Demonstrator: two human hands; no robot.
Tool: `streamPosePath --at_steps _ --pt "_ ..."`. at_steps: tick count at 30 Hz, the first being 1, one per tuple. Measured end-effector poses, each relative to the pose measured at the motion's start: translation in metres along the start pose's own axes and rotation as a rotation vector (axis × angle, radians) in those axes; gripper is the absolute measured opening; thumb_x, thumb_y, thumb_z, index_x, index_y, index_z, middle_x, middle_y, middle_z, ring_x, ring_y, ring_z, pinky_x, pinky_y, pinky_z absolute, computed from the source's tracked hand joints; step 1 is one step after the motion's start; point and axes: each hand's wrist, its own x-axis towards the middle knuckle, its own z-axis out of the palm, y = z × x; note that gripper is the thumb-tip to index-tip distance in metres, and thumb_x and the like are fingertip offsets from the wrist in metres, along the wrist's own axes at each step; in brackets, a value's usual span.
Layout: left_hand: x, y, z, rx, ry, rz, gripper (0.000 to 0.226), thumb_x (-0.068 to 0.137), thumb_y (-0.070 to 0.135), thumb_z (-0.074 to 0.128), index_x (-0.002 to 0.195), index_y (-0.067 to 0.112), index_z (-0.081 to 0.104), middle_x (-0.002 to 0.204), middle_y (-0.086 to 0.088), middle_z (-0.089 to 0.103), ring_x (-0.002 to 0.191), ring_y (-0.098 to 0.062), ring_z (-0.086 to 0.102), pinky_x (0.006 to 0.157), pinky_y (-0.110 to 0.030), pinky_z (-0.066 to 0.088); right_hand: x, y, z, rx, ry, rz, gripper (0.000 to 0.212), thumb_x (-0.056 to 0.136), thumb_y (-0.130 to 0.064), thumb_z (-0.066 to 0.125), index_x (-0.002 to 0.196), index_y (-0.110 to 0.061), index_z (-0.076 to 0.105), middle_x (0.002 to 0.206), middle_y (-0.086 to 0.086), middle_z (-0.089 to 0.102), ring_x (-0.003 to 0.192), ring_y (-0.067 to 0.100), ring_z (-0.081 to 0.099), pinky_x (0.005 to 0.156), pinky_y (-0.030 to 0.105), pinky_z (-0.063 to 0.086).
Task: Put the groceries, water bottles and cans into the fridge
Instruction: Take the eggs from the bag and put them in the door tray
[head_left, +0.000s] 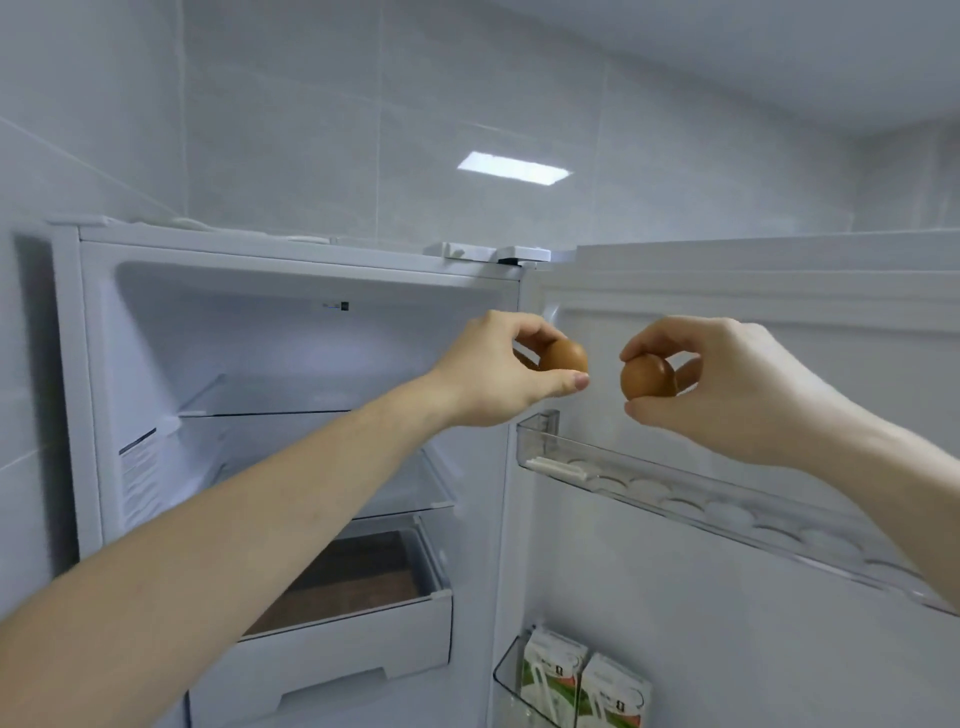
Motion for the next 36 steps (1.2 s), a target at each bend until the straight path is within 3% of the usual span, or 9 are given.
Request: streamPosePath --at_steps 4,8,12,16,23,27,30,33,36 --pt "0.026 0.000 0.014 0.081 -0.059 -0.031 0.032 0.069 0.045 0.090 0.092 0.029 0.077 0.089 0.014 0.075 0.082 -0.001 0.069 0.074 -0.019 0.054 0.008 0.010 0.005 -0.036 -0.048 0.057 0.025 0.074 -0.029 0.079 0.093 -0.040 0.068 0.093 -0.021 0.070 0.077 0.013 0.070 0.068 0.025 0.056" --pt "0.042 -0.003 0.023 0.123 -0.255 -0.109 0.029 0.064 0.037 0.090 0.085 0.022 0.078 0.080 0.012 0.077 0.082 -0.007 0.074 0.082 -0.029 0.062 0.014 0.020 0.008 -0.066 -0.101 0.081 0.029 0.072 -0.026 0.082 0.094 -0.037 0.066 0.087 -0.021 0.071 0.073 0.002 0.063 0.056 0.008 0.047" --pt "0.049 -0.003 0.029 0.158 -0.375 -0.124 0.024 0.069 0.034 0.088 0.086 0.020 0.079 0.080 0.011 0.077 0.076 -0.006 0.073 0.069 -0.018 0.057 0.018 0.027 0.009 -0.069 -0.131 0.117 0.031 0.072 -0.023 0.082 0.094 -0.035 0.064 0.085 -0.020 0.071 0.074 -0.002 0.061 0.059 0.010 0.045" --pt "0.052 -0.002 0.035 0.216 -0.449 -0.123 0.021 0.072 0.030 0.087 0.087 0.017 0.079 0.083 0.004 0.078 0.066 -0.007 0.071 0.059 -0.016 0.053 0.021 0.029 0.011 -0.076 -0.166 0.139 0.031 0.072 -0.023 0.083 0.096 -0.034 0.066 0.075 -0.018 0.070 0.068 -0.002 0.063 0.065 0.016 0.046" --pt "0.052 -0.004 0.044 0.238 -0.575 -0.172 0.017 0.078 0.029 0.080 0.092 0.019 0.080 0.084 0.013 0.078 0.071 0.001 0.068 0.070 -0.018 0.052 0.019 0.029 0.018 -0.018 -0.239 0.173 0.025 0.074 -0.028 0.084 0.095 -0.029 0.070 0.081 -0.015 0.075 0.064 0.011 0.073 0.078 0.030 0.061" --pt "0.052 -0.003 0.046 0.299 -0.580 -0.159 0.018 0.076 0.034 0.081 0.091 0.023 0.080 0.085 0.013 0.078 0.079 -0.004 0.070 0.077 -0.025 0.058 0.021 0.033 0.022 0.033 -0.265 0.221 0.029 0.072 -0.023 0.084 0.097 -0.023 0.068 0.082 -0.012 0.077 0.071 0.017 0.074 0.080 0.037 0.063" --pt "0.051 -0.001 0.048 0.361 -0.587 -0.160 0.030 0.070 0.042 0.082 0.092 0.022 0.079 0.090 0.006 0.078 0.094 -0.014 0.072 0.091 -0.040 0.060 0.023 0.036 0.025 0.117 -0.302 0.281 0.031 0.073 -0.014 0.082 0.100 -0.016 0.067 0.086 -0.003 0.078 0.065 0.015 0.070 0.074 0.032 0.063" --pt "0.051 0.001 0.049 0.390 -0.590 -0.162 0.034 0.071 0.046 0.083 0.093 0.021 0.079 0.089 0.006 0.078 0.094 -0.014 0.072 0.091 -0.040 0.060 0.025 0.037 0.028 0.179 -0.340 0.324 0.029 0.076 -0.010 0.080 0.102 -0.013 0.069 0.093 0.006 0.078 0.059 0.011 0.063 0.060 0.022 0.053" --pt "0.051 0.001 0.046 0.403 -0.600 -0.156 0.036 0.074 0.050 0.081 0.095 0.021 0.079 0.091 0.005 0.079 0.095 -0.016 0.072 0.092 -0.041 0.059 0.025 0.039 0.029 0.195 -0.370 0.347 0.028 0.078 -0.014 0.081 0.104 -0.015 0.071 0.093 0.004 0.078 0.061 0.011 0.062 0.062 0.022 0.052"
